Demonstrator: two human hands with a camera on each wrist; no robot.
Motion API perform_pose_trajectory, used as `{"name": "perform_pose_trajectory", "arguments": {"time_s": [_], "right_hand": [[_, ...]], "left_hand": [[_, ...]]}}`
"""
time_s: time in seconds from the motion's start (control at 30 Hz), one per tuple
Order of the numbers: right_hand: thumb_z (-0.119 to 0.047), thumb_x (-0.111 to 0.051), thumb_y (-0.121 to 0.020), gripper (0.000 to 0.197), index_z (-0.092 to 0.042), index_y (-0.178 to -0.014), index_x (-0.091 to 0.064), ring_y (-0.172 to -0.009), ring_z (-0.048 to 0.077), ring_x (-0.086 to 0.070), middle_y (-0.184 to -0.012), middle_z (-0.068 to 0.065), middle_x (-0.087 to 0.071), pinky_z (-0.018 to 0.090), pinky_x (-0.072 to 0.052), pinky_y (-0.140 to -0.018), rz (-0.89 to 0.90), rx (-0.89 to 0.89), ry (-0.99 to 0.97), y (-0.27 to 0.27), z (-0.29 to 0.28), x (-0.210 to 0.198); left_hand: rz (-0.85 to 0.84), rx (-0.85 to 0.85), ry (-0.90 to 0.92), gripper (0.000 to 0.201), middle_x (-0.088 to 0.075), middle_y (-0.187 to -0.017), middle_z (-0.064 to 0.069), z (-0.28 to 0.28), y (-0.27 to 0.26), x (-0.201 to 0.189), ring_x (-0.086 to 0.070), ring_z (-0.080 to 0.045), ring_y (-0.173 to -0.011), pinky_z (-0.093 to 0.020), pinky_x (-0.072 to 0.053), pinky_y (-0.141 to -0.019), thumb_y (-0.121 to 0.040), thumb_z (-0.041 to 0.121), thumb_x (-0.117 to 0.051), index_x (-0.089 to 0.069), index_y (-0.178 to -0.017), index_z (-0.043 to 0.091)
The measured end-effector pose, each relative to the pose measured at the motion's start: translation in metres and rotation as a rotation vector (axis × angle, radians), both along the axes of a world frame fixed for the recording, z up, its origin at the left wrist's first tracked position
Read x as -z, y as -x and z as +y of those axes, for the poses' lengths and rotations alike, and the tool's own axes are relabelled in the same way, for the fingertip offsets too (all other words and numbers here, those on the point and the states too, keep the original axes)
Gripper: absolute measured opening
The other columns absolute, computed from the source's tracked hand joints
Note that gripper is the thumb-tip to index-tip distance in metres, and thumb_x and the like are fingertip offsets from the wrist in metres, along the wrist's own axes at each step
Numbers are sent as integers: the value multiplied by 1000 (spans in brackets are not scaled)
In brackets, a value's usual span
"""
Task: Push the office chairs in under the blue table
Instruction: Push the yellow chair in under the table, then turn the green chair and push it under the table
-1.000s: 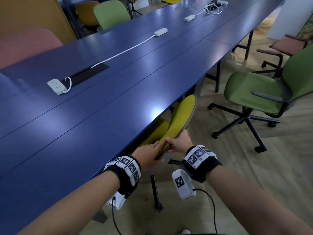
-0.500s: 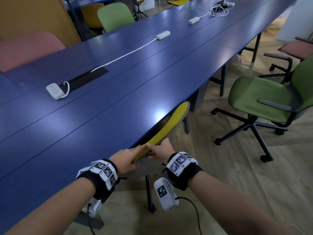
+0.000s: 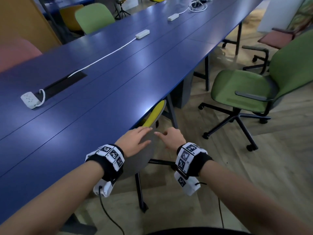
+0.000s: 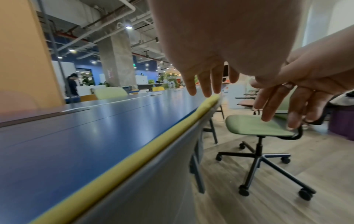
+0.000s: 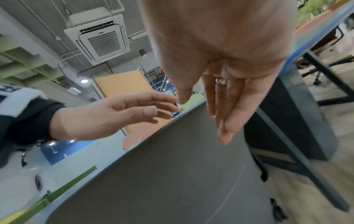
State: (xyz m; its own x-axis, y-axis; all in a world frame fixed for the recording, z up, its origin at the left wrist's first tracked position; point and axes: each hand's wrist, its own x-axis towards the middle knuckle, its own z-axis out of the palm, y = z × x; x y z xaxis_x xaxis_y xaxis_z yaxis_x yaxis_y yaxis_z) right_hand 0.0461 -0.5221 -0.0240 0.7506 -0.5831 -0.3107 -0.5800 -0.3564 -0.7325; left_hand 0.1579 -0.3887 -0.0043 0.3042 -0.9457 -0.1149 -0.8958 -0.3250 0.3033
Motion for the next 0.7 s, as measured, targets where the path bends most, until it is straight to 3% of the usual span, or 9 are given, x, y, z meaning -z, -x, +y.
{"name": "perform_pose_trajectory", "arguments": {"time_s": [0.1,0.17,0.27,0.43,0.7], "right_hand": [[-46,-54,-87,47,-13,-55,-45,-61,24,-54,-60,2,-52,31,-43,-60,11,63,85,20,-22,-7],[-44,-54,-86,40,-7,-75,-58,-77,31,-60,-80,11,-63,33,-46,-66,20,113,134,36,-38,-13],[-41,-53,-87,37,-5,-93,-62,-91,35,-61,-98,15,-66,38,-47,-75,23,197,210,61,-64,-18],[-35,-52,-88,33,-5,-94,-62,-99,35,-59,-102,15,-67,43,-44,-85,16,368,381,108,-116,-23],[-32,-50,-89,29,-7,-95,-63,-99,35,-58,-101,14,-66,39,-42,-82,67,609,446,173,-203,-19]], "left_hand": [[-24,73,50,49,-36,-147,-6,-35,14,-3,-35,-20,-132,-34,-28,-109,-95,33,-44,-31,-139,18],[-30,125,70,48,-37,-146,-6,-60,21,-4,-35,-20,-133,-32,-28,-109,-95,31,-45,-32,-139,17],[-29,172,91,48,-36,-147,-6,-100,33,-6,-38,-22,-131,-36,-31,-109,-94,29,-47,-32,-138,17],[13,239,129,47,-37,-145,-9,-171,68,-15,-39,-26,-129,-36,-31,-108,-94,26,-47,-34,-138,13],[31,461,150,42,-46,-138,-12,-284,117,-4,-45,-27,-124,-38,-34,-104,-96,25,-44,-37,-135,11]]}}
